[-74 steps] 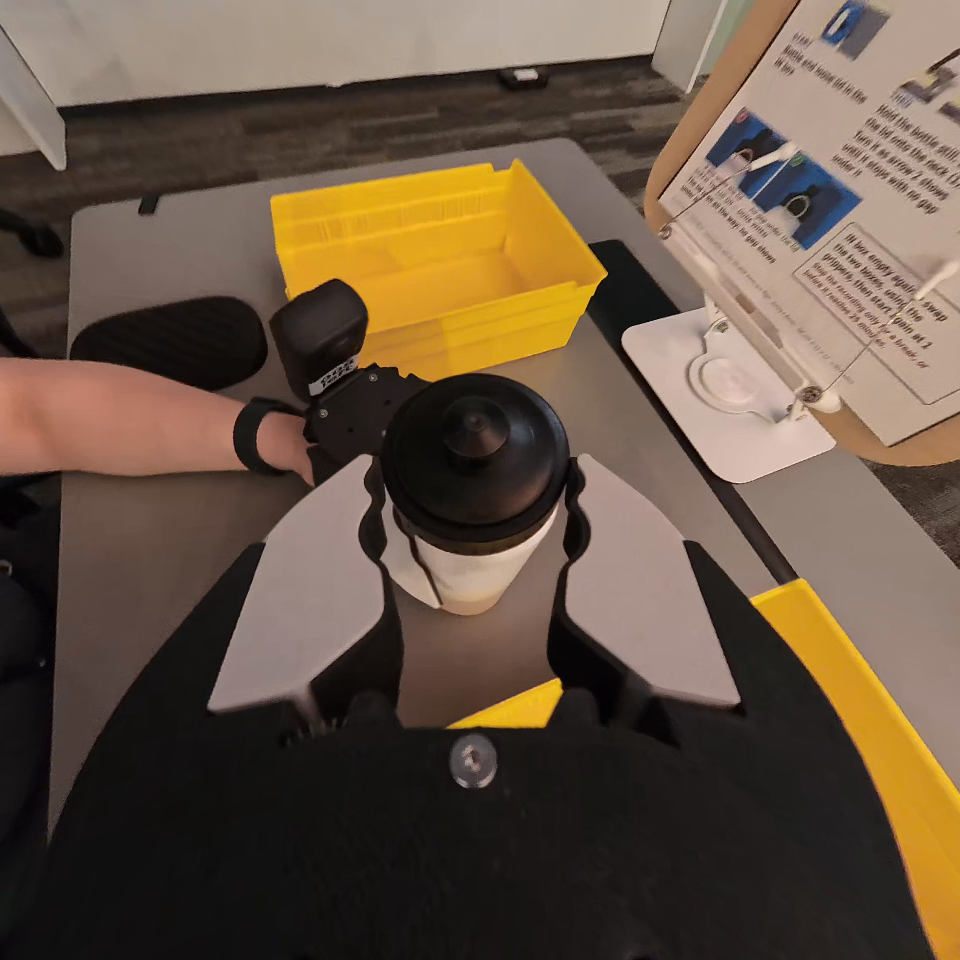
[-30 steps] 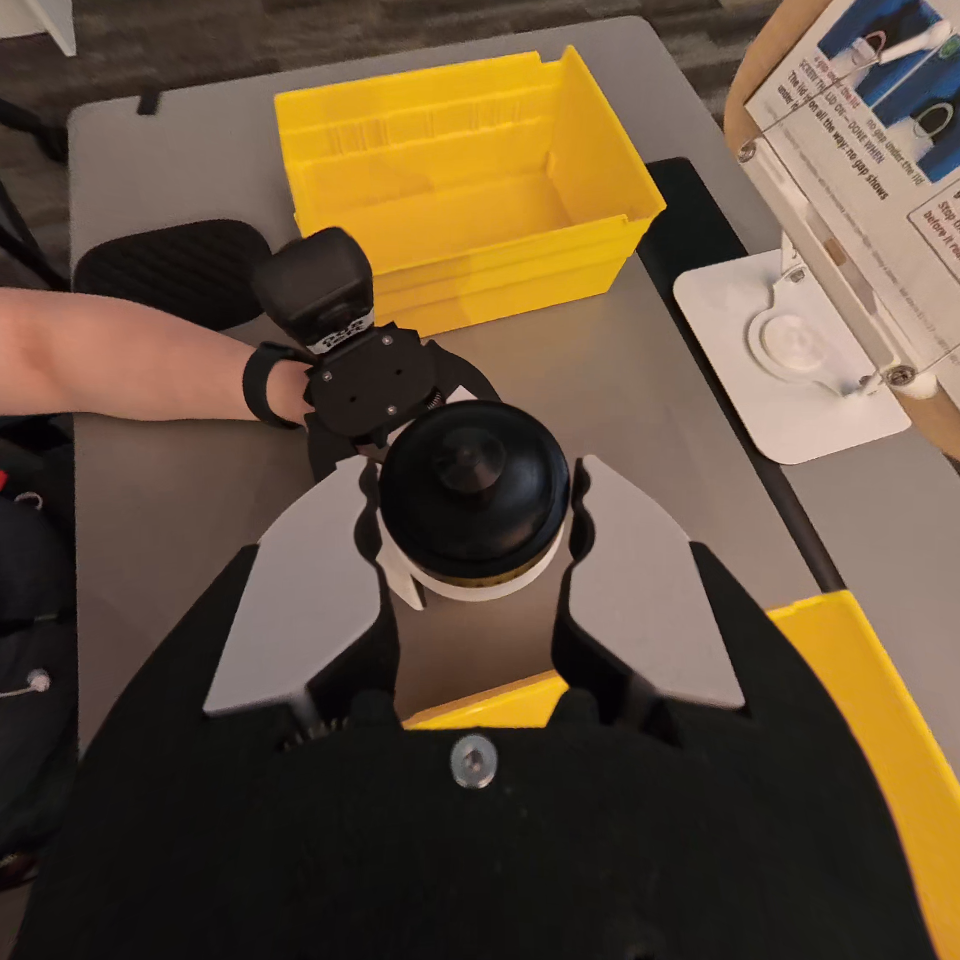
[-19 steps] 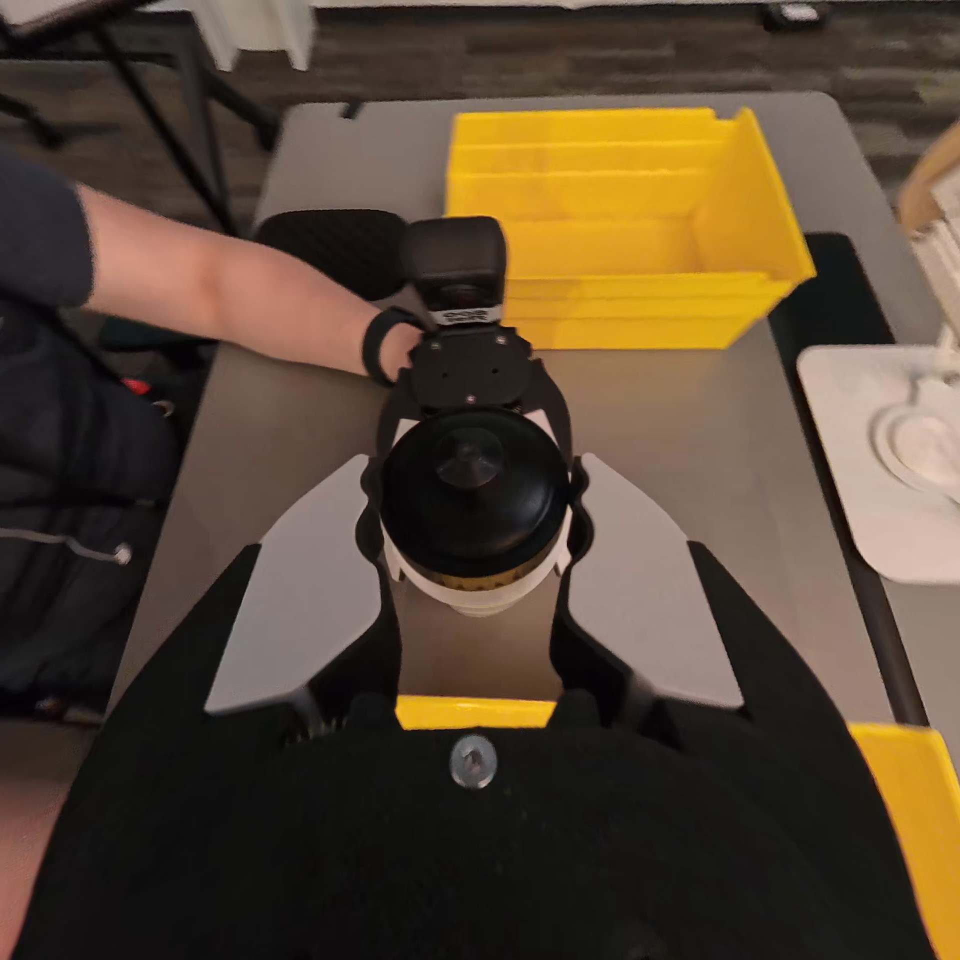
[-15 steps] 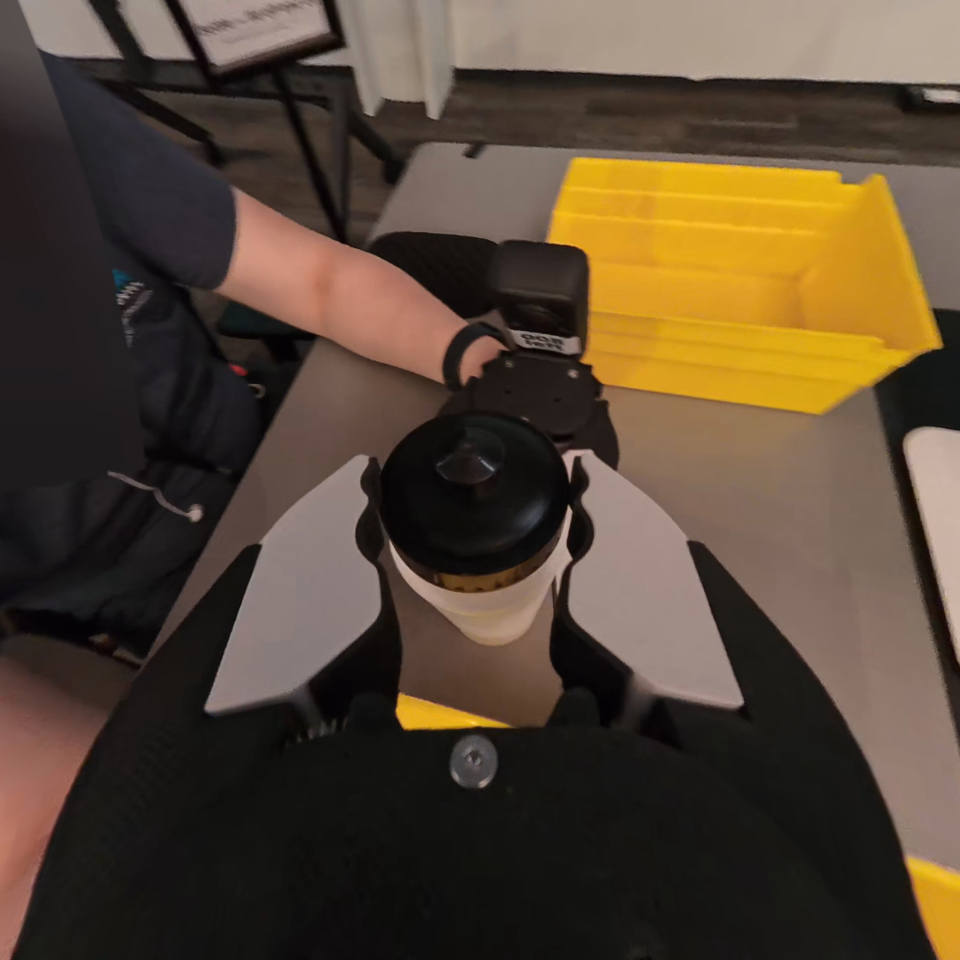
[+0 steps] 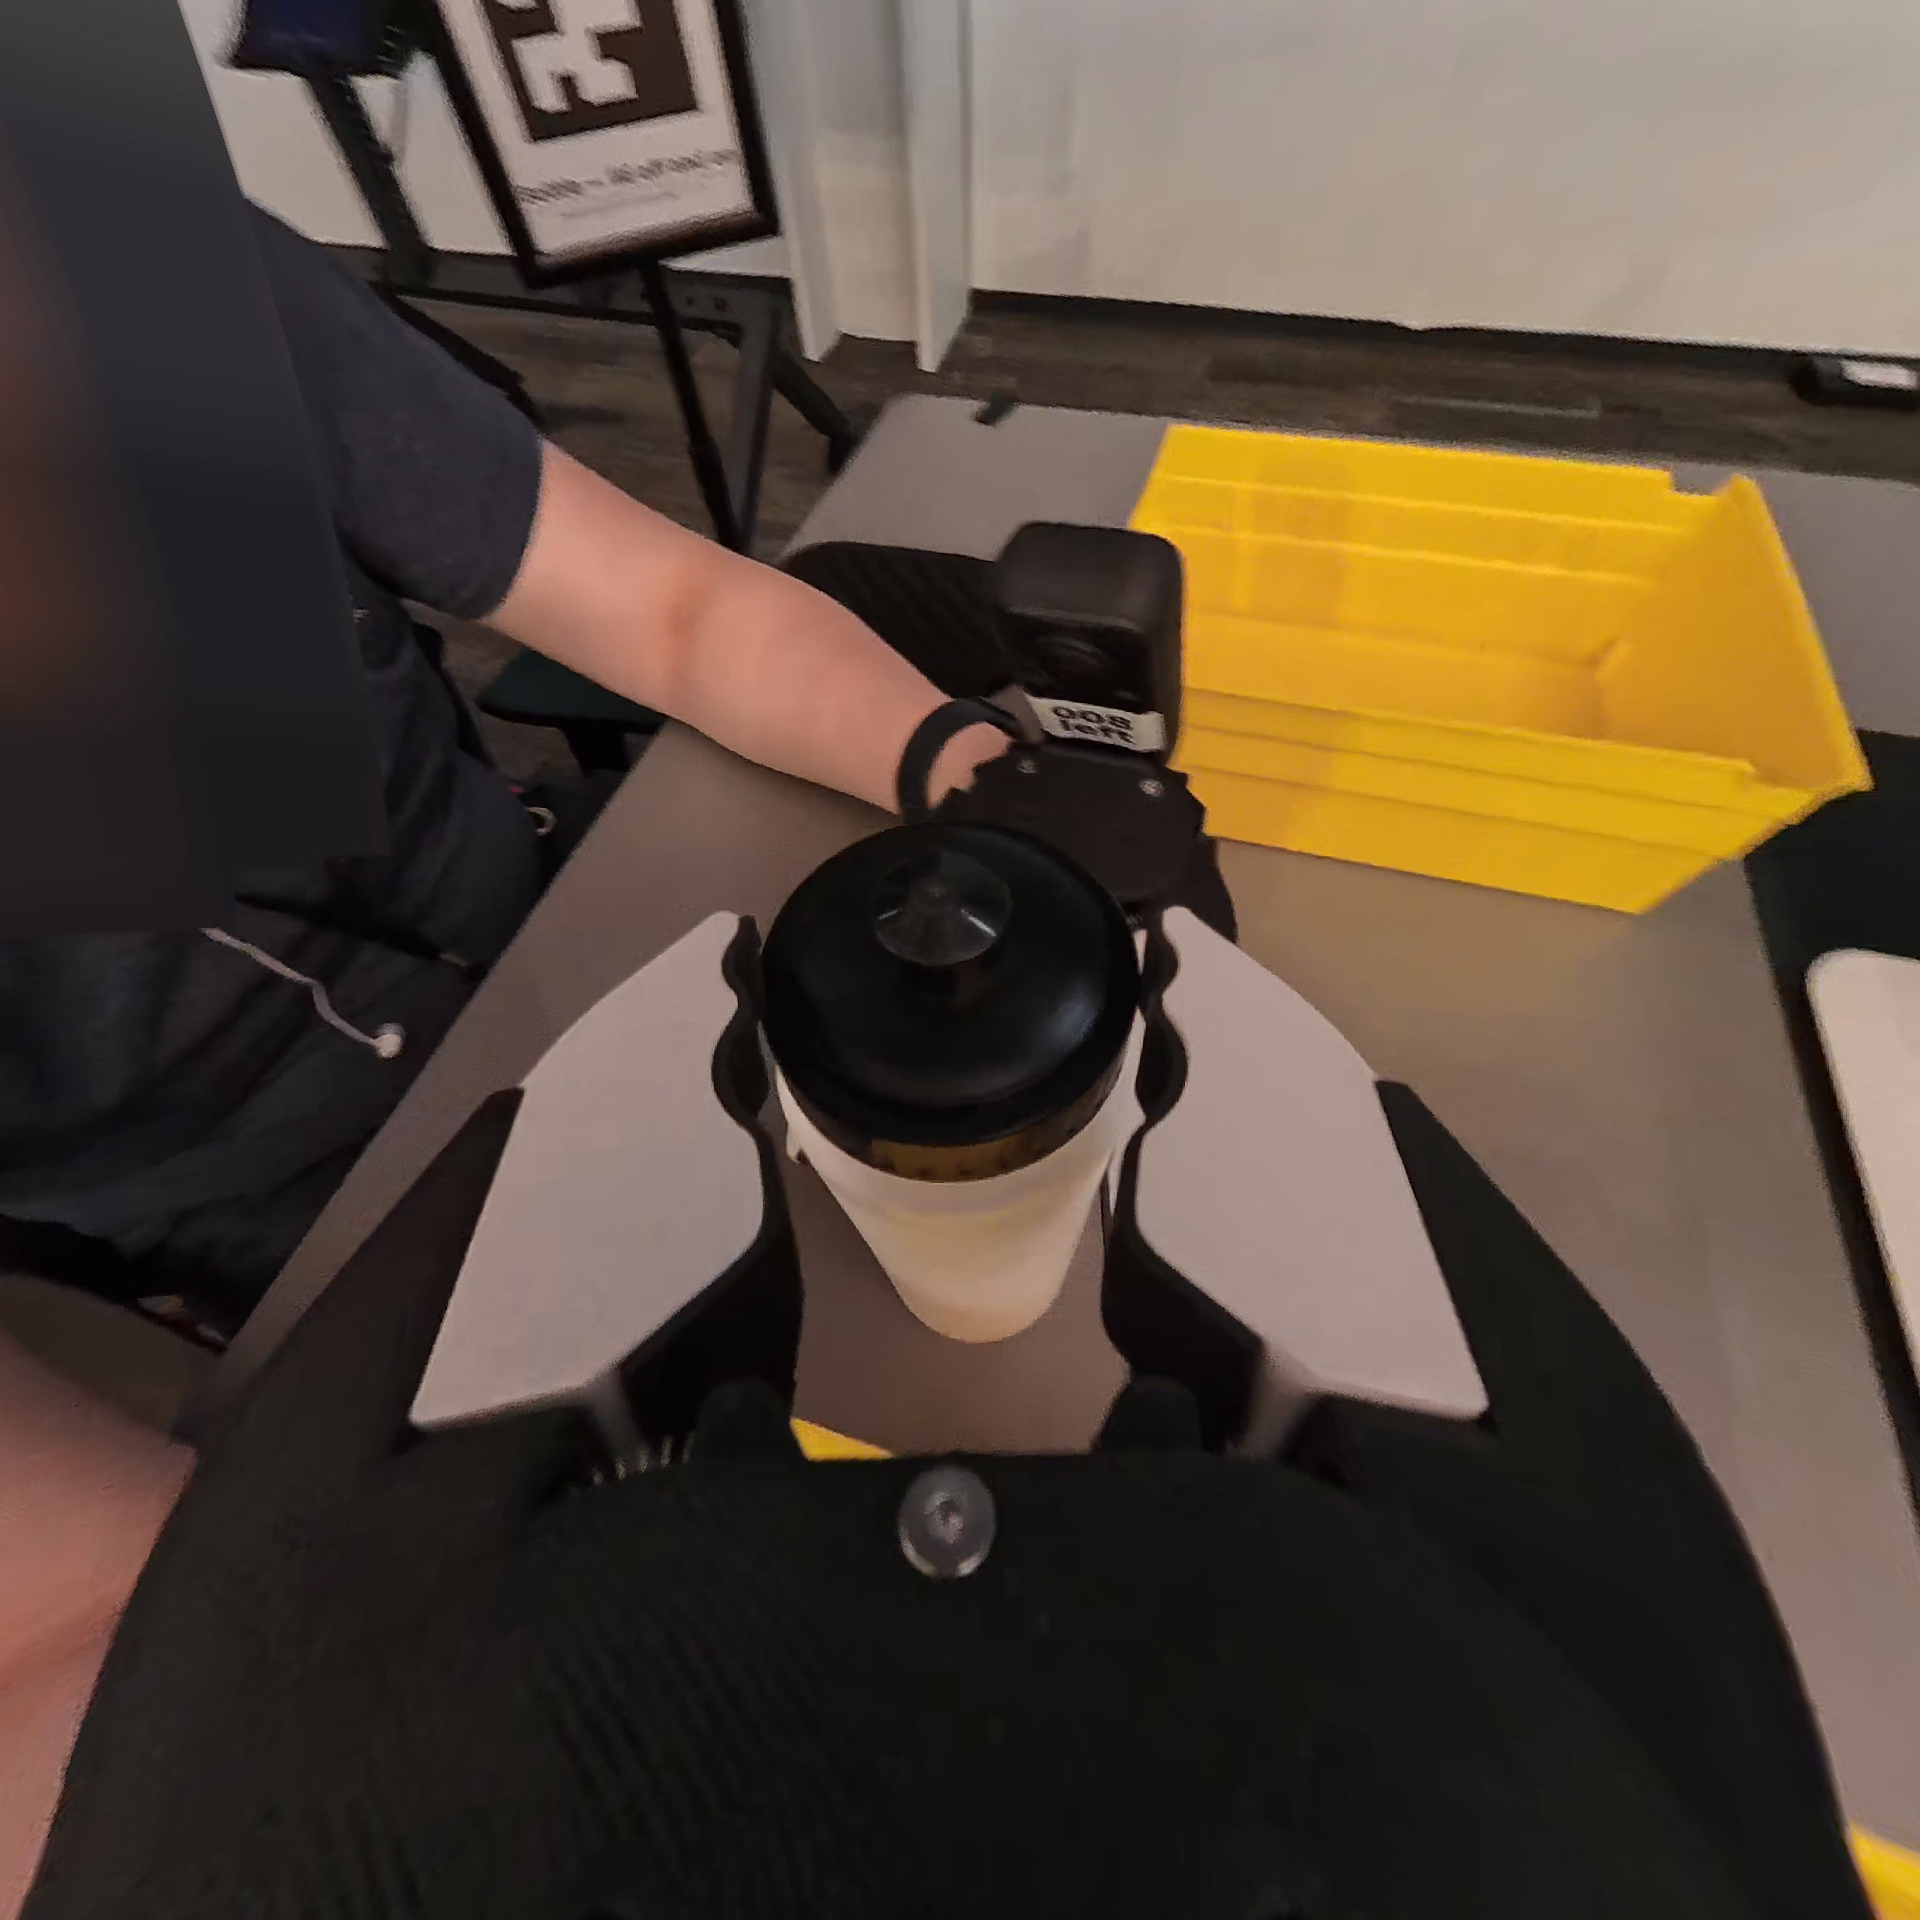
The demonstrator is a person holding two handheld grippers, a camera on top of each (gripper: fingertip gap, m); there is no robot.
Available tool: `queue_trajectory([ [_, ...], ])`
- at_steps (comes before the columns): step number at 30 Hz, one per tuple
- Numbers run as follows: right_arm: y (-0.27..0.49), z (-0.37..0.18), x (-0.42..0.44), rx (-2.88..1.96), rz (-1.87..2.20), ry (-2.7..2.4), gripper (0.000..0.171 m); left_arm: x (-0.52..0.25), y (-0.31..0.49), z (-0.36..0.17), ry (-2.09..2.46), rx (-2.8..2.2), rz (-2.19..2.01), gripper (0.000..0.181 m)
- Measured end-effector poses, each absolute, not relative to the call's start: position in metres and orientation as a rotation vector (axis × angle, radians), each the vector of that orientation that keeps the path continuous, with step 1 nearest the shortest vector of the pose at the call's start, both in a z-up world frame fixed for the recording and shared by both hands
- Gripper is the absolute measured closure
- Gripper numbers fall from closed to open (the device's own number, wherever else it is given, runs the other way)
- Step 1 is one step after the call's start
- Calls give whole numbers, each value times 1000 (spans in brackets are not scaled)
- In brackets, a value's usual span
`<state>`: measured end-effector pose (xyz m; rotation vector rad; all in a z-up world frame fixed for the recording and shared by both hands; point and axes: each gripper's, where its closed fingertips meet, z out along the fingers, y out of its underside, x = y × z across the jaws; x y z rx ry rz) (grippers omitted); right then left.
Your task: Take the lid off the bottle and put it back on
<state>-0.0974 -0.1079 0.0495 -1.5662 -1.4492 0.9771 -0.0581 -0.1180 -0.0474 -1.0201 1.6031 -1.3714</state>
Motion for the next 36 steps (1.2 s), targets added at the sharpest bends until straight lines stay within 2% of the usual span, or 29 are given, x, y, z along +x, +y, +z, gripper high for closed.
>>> queue_trajectory([
  [5, -74, 67, -88, -1731, 682, -1193, 92, -56, -85, -47, 1474, -1127, -1255, 95],
  [10, -57, 78, -84, -1912, 668, -860, 94, -55, -62, -47, 1374, -1210, -1151, 95],
  [15, -42, 64, -80, -2020, 538, -745, 95, -54, -53, -47, 1336, -1259, -1097, 95],
  [24, -39, 47, -84, -2088, 346, -808, 102, -55, -48, -48, 1323, -1290, -1061, 94],
  [36, -84, 49, -96, -1747, 667, -1330, 102, -63, -101, -47, 1553, -1061, -1354, 95],
])
